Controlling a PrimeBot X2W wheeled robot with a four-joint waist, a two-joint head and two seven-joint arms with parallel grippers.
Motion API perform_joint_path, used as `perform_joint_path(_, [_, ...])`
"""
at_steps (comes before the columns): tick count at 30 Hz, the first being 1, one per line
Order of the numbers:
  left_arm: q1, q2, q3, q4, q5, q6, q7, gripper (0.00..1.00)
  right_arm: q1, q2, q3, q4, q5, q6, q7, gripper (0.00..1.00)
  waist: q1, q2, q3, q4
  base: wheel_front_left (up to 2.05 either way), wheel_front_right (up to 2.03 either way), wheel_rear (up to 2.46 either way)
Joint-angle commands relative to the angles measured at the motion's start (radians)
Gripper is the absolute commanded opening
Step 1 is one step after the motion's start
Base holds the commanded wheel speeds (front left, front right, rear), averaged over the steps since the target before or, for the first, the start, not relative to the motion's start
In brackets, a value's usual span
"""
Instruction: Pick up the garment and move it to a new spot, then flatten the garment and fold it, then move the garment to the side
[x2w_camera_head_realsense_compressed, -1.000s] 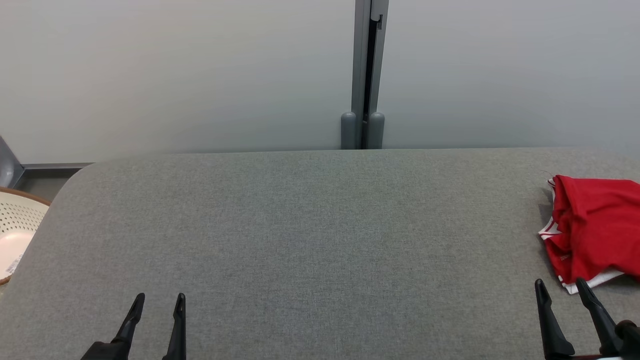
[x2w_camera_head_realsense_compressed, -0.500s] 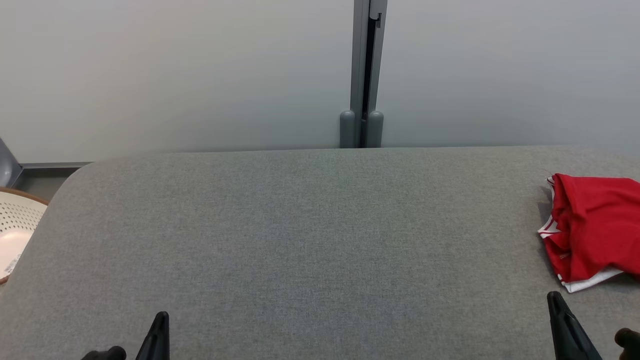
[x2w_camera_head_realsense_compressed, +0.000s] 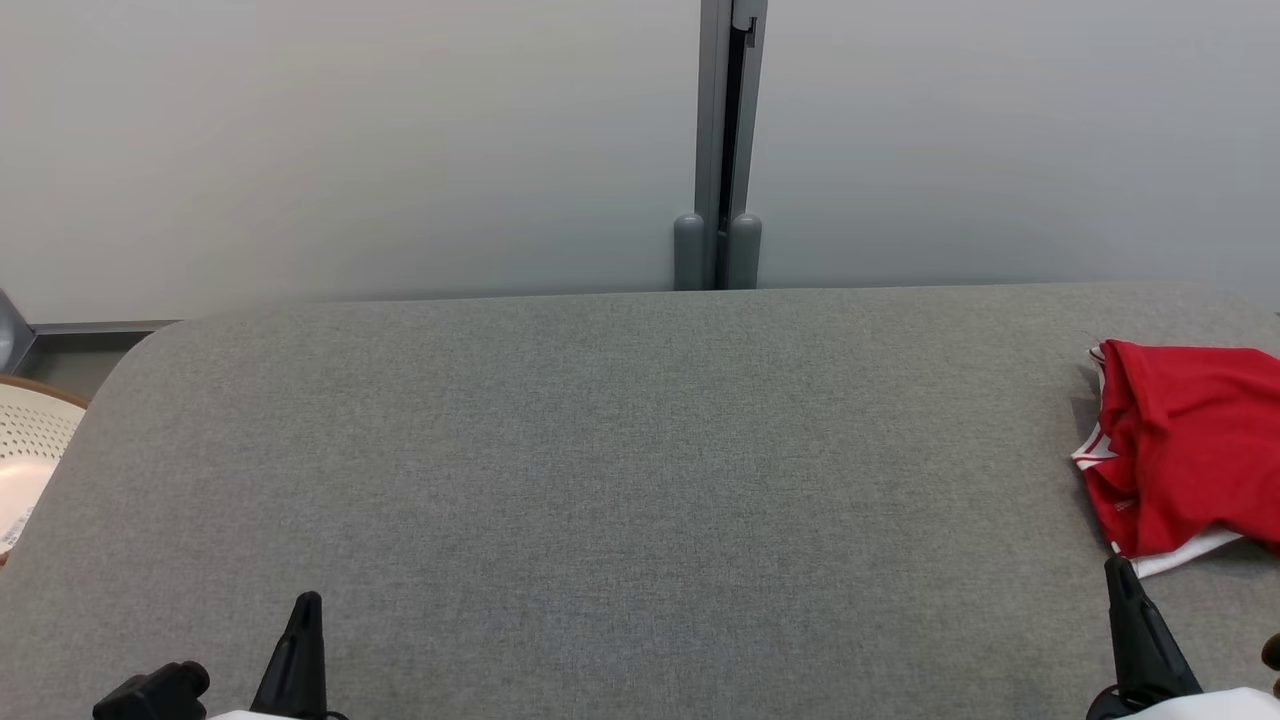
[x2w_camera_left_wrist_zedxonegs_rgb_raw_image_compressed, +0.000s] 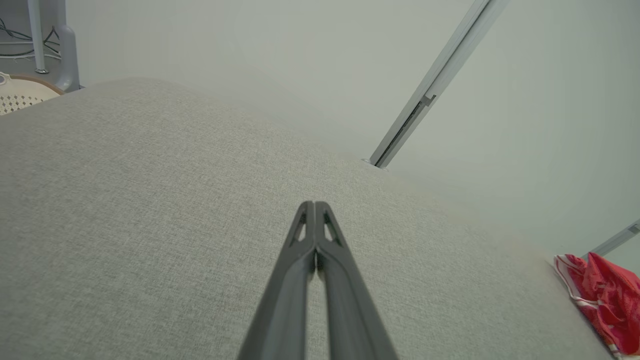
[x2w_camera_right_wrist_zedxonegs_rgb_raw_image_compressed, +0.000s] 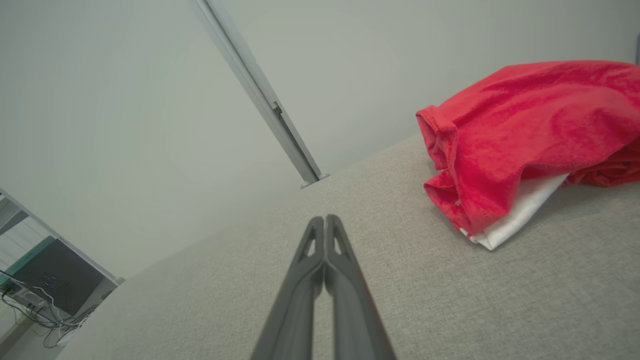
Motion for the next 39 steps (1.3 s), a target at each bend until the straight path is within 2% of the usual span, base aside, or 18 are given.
perform_joint_path(1, [-0.035, 0.004, 0.013, -0.013, -0.031, -0.009, 0.007, 0.00, -0.029, -0.003, -0.008, -0.008, 0.034, 0.000, 0.005, 0.00, 0.0000, 0.0000, 0.001, -0.001, 0.00, 0.00, 0.00])
perform_joint_path(20, [-0.093, -0.019, 0.060, 0.002, -0.299, -0.041, 0.073, 0.00, -0.092, 0.015, -0.031, 0.029, 0.307, -0.001, 0.051, 0.00, 0.0000, 0.0000, 0.015, -0.012, 0.00, 0.00, 0.00])
perform_joint_path(39, [-0.134, -0.035, 0.096, 0.014, -0.495, -0.064, 0.123, 0.00, -0.138, 0.030, -0.049, 0.057, 0.508, -0.001, 0.084, 0.00, 0.0000, 0.0000, 0.027, -0.022, 0.00, 0.00, 0.00])
